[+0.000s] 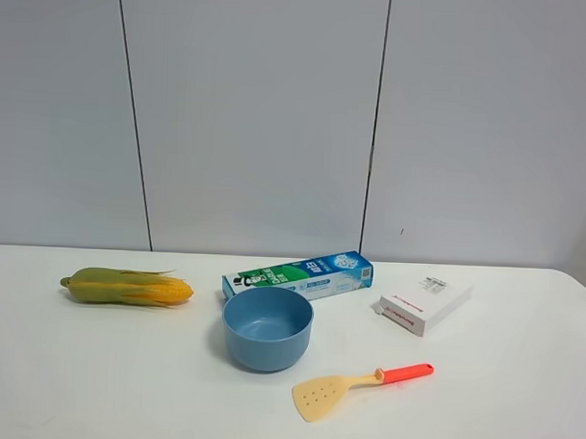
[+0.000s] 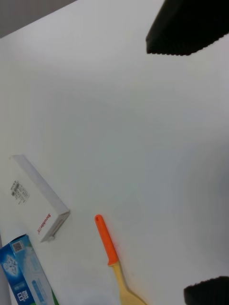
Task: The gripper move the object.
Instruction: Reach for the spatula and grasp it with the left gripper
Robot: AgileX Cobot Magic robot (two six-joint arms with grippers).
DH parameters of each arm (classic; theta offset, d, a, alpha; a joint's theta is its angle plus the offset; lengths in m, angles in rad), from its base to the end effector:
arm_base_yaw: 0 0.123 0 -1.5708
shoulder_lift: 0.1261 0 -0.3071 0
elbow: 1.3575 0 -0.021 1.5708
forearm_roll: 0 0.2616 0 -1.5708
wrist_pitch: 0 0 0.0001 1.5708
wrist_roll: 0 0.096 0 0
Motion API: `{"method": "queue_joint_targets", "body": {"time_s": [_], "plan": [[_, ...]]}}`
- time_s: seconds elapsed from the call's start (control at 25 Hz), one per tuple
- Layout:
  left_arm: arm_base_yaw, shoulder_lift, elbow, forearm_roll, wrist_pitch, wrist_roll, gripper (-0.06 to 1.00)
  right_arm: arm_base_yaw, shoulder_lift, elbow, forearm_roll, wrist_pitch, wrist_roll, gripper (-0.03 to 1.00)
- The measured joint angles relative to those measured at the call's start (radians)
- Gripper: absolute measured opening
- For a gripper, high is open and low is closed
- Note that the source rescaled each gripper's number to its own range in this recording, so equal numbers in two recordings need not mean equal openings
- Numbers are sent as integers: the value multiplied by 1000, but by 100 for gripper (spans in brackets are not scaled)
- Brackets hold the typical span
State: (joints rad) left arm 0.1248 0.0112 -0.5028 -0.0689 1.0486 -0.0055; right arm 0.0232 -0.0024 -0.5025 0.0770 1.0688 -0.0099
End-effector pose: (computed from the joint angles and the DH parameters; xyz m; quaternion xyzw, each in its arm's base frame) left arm -0.0105 -0.0071 0.2823 -0.0545 0.8500 -0.0032 0.5239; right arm -0.0144 0.0061 0.2804 -0.0159 0.8533 0.0419 0.5195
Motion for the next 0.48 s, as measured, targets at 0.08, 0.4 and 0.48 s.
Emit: {"method": "queue_joint_targets", "body": {"time_s": [0.08, 0.4, 0.48], "plan": [[0, 33, -3, -51, 1, 43, 100, 0, 0, 0, 0, 0, 0, 100], [0, 258, -159, -207, 4, 354, 100, 0, 0, 0, 1, 0, 0, 100], [0, 338, -219, -232, 4, 413, 100, 0, 0, 0, 1, 0, 0, 100]]}}
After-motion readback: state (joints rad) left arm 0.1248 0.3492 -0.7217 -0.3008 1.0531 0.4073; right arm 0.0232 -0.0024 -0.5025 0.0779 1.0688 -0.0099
